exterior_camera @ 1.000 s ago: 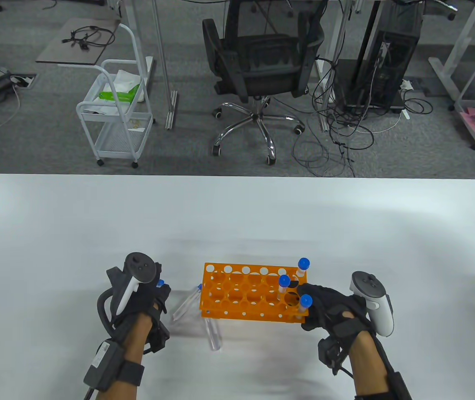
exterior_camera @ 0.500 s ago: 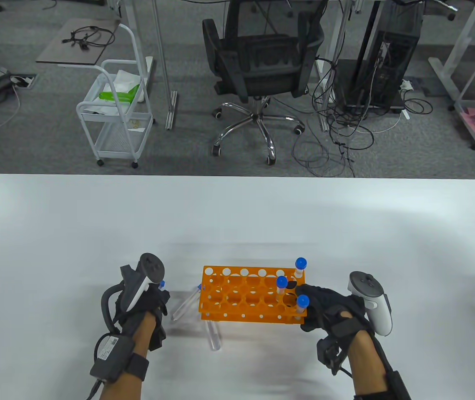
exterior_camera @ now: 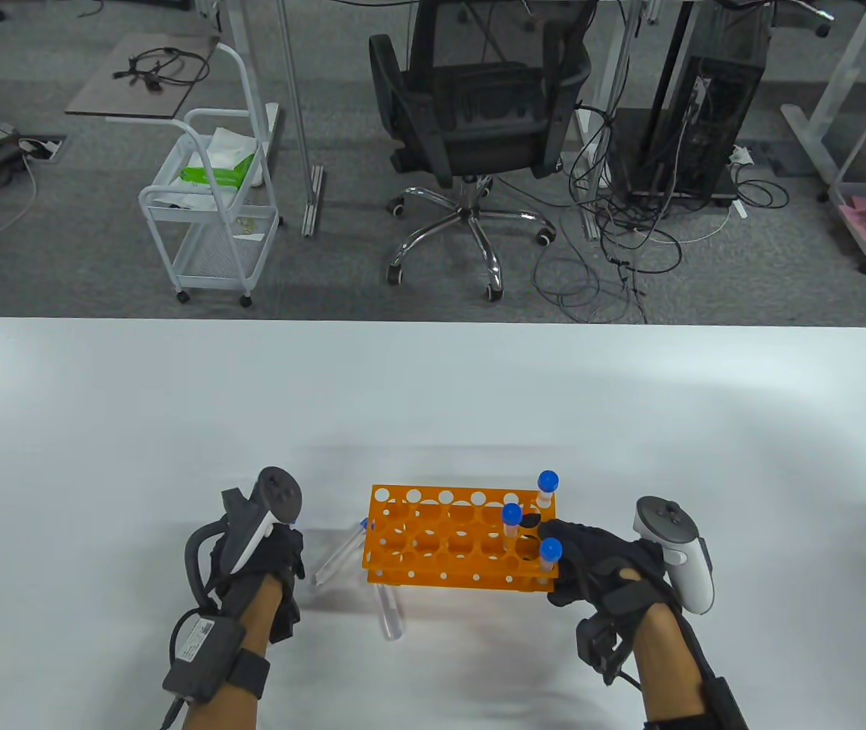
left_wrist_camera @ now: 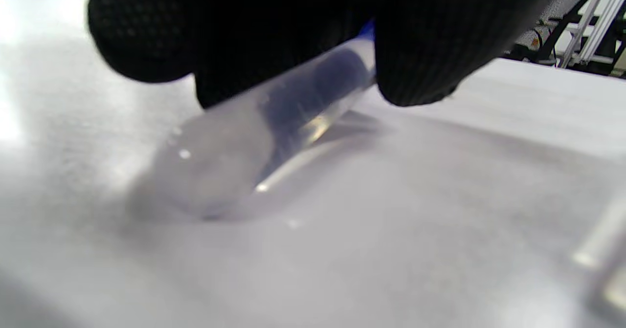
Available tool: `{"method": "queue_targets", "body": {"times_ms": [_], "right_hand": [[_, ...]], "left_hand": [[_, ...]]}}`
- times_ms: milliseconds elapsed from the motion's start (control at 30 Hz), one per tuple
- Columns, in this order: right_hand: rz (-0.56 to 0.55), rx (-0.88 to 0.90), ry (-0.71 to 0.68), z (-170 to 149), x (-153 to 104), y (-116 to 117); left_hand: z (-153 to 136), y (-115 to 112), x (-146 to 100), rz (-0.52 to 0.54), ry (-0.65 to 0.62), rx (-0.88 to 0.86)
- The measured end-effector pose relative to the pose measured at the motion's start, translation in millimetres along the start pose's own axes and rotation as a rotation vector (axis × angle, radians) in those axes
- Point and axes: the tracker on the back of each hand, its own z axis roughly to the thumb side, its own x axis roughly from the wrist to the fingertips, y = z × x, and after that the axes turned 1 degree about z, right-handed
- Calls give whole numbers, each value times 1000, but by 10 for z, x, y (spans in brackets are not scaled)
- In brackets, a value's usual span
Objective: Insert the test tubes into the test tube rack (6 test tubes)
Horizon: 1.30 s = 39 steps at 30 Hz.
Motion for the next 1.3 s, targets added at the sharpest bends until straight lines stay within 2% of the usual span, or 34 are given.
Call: {"method": "queue_targets", "body": {"times_ms": [200, 300, 600, 767, 967, 1200, 1300], "right_hand": [[21, -17, 4, 16, 12, 36], [32, -21, 13, 15, 28, 46], [15, -4, -19, 38, -30, 20], [-4, 6, -14, 15, -40, -33], [-10, 6, 8, -13, -9, -43], [-9, -1, 13, -19, 0, -39], [-13, -10, 19, -30, 2, -32]], "left_hand": [[-94, 256, -55, 97, 17, -118], [-60, 398, -106, 164, -41, -162], [300, 889, -334, 409, -226, -183], [464, 1157, -461, 463, -270, -231], [626, 1298, -609, 494, -343, -304], [772, 1247, -717, 459, -449, -293], [825, 1230, -792, 483, -471, -260]]}}
